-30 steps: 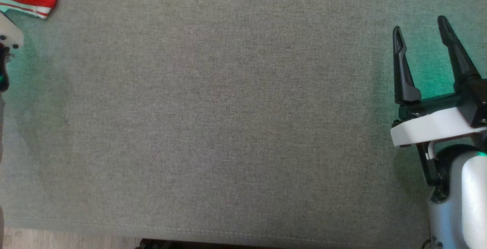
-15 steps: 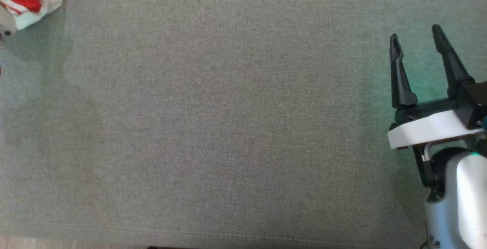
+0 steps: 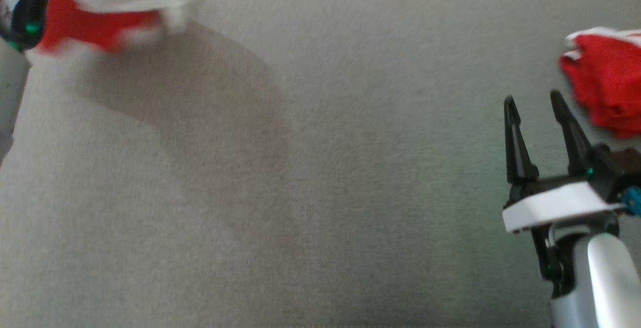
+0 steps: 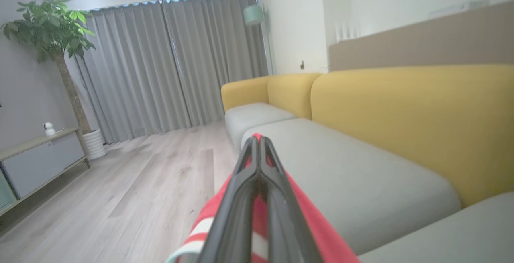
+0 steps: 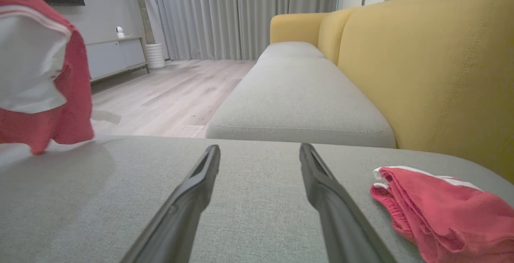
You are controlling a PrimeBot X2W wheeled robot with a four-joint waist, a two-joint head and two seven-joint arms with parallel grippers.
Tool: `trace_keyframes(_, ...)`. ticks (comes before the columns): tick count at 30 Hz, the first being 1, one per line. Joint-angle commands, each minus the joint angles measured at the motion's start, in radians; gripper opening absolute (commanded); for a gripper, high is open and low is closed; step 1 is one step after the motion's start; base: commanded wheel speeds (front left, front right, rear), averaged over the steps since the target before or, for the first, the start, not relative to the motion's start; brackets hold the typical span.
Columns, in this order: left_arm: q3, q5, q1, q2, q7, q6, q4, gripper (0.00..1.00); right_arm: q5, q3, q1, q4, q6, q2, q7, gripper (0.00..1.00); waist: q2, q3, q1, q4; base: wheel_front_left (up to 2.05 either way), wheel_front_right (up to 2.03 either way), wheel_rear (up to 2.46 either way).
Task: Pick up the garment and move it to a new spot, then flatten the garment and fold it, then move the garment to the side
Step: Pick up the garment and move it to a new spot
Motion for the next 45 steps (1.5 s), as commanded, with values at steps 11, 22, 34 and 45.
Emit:
trace_keyframes(11,0.005,-0.121,0.057,0.020,0.113,0.036,-0.200,0.00,0.058,-0.007,0.030,-0.006,0.007,0.000,-0.050,1.00,-0.0001,-0.045,0.0003,-0.117,0.00,0.00,0.00)
trace_keyframes(22,-0.079,-0.099,0.330,0.025,0.057,0.075,0.021,0.00,0.076,0.026,-0.027,0.015,0.007,0.000,-0.084,1.00,-0.0001,0.075,0.0003,-0.186,0.00,0.00,0.00)
trace_keyframes(34,-0.054,-0.105,0.350,-0.026,-0.126,0.074,0.177,1.00,0.065,0.010,-0.021,0.057,0.007,0.000,-0.098,1.00,-0.0001,-0.005,0.0003,-0.154,0.00,0.00,0.00)
trace_keyframes(45,-0.026,-0.134,0.510,-0.037,-0.214,0.117,0.051,1.00,0.071,-0.002,0.062,0.073,0.007,0.000,-0.083,1.00,-0.0001,-0.156,0.0003,-0.072,0.00,0.00,0.00)
